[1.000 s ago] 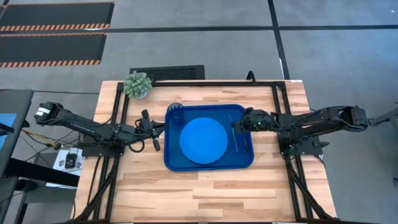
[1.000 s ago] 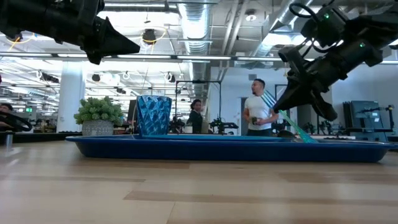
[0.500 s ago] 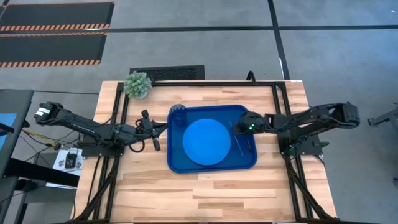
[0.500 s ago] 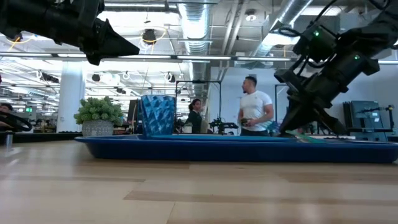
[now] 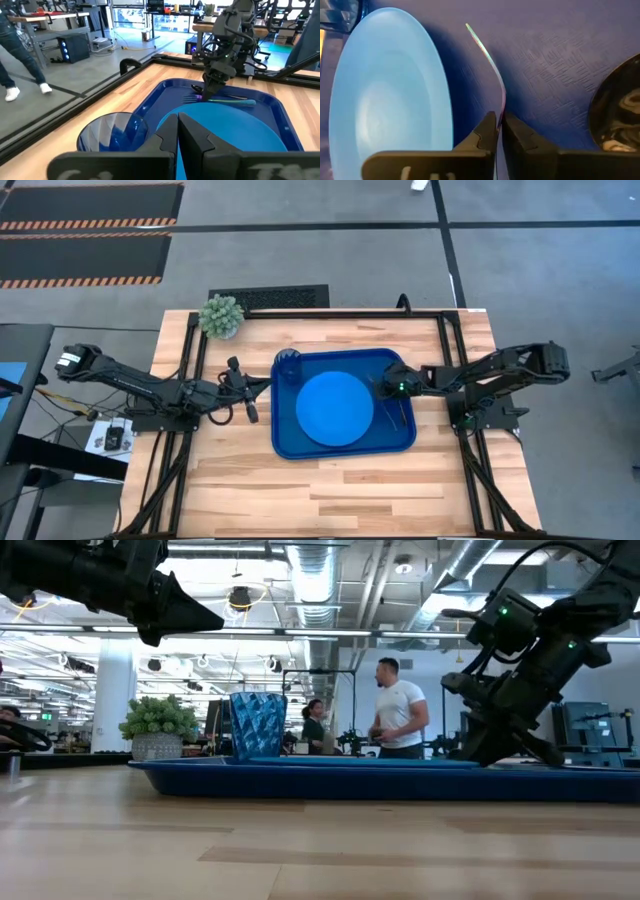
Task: Pick and place plate/cup/fork/spoon on tray
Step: Put the blue fork on the blue tray to the left of the black spoon
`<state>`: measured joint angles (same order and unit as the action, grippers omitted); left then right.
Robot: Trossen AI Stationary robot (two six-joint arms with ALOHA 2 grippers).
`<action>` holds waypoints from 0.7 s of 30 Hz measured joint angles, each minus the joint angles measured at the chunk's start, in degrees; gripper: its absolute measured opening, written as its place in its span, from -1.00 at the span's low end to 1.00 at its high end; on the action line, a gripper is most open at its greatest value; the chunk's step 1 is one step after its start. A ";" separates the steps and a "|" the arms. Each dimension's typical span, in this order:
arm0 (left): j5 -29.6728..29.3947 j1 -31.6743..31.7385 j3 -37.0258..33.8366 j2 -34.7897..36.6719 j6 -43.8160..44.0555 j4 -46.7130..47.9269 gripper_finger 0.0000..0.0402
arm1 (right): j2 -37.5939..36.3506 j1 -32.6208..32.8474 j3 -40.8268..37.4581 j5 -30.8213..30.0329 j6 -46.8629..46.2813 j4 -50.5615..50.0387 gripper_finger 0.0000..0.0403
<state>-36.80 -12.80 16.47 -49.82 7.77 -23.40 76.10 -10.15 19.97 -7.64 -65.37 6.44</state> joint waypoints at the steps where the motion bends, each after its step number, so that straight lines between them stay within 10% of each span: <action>1: 0.00 0.00 0.00 0.00 0.00 0.00 -1.00 | 0.00 0.00 0.00 -0.02 0.09 -0.02 -0.78; 21: 0.03 0.00 0.00 0.00 0.24 -0.02 -1.00 | -0.07 0.00 0.72 -0.20 2.90 -1.60 -0.59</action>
<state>-36.77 -12.80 16.47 -49.82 8.01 -23.42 76.03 -10.15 20.68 -7.84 -62.47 4.84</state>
